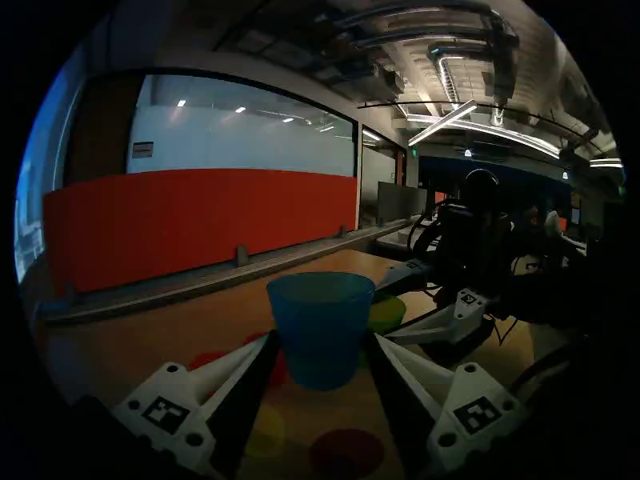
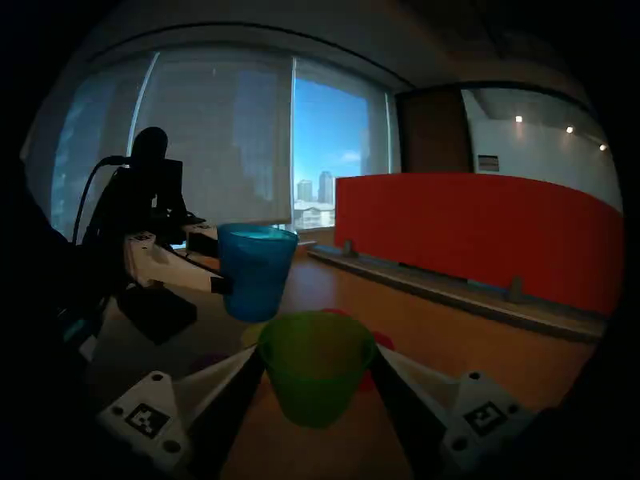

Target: Pour water

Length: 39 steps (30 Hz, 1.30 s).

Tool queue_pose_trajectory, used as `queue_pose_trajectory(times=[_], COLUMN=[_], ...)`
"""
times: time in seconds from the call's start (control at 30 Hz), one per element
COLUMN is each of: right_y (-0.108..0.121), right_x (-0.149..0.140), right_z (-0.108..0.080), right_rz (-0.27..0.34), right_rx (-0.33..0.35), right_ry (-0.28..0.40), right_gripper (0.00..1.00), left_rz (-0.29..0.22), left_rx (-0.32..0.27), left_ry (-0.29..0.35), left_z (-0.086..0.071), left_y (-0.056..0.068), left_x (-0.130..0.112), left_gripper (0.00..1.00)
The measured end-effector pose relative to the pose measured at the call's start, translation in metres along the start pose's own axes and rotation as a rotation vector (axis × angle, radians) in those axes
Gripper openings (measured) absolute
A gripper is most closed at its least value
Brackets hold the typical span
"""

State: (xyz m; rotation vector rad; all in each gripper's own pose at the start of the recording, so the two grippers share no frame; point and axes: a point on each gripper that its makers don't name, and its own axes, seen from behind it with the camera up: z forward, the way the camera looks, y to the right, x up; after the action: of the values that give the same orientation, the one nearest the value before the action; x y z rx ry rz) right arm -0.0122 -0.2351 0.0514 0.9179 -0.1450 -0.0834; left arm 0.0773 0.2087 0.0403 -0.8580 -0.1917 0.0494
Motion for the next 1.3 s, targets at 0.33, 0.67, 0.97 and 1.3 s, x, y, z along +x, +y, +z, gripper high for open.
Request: queue_pose_trajectory(times=[0.33,0.67,0.97,1.3], right_y=[-0.002,-0.007,-0.010,-0.013], right_x=[0.010,0.023,0.032,0.035], right_z=[0.005,0.011,0.010,0.010], right_rz=[-0.001,0.001,-0.003,-0.011], right_rx=[0.000,0.006,0.012,0.018], right_ry=[0.025,0.059,0.068,0.068], right_gripper=[0.92,0.92,0.92,0.92], left_rz=[0.022,0.028,0.026,0.029], left_rx=[-0.003,-0.021,-0.029,-0.032], left_ry=[-0.001,-0.008,-0.014,-0.010], left_z=[-0.003,-0.003,-0.002,-0.001], left_y=[0.005,0.014,0.015,0.016], left_x=[0.001,-0.003,-0.007,-0.007], left_gripper=[0.76,0.76,0.76,0.76])
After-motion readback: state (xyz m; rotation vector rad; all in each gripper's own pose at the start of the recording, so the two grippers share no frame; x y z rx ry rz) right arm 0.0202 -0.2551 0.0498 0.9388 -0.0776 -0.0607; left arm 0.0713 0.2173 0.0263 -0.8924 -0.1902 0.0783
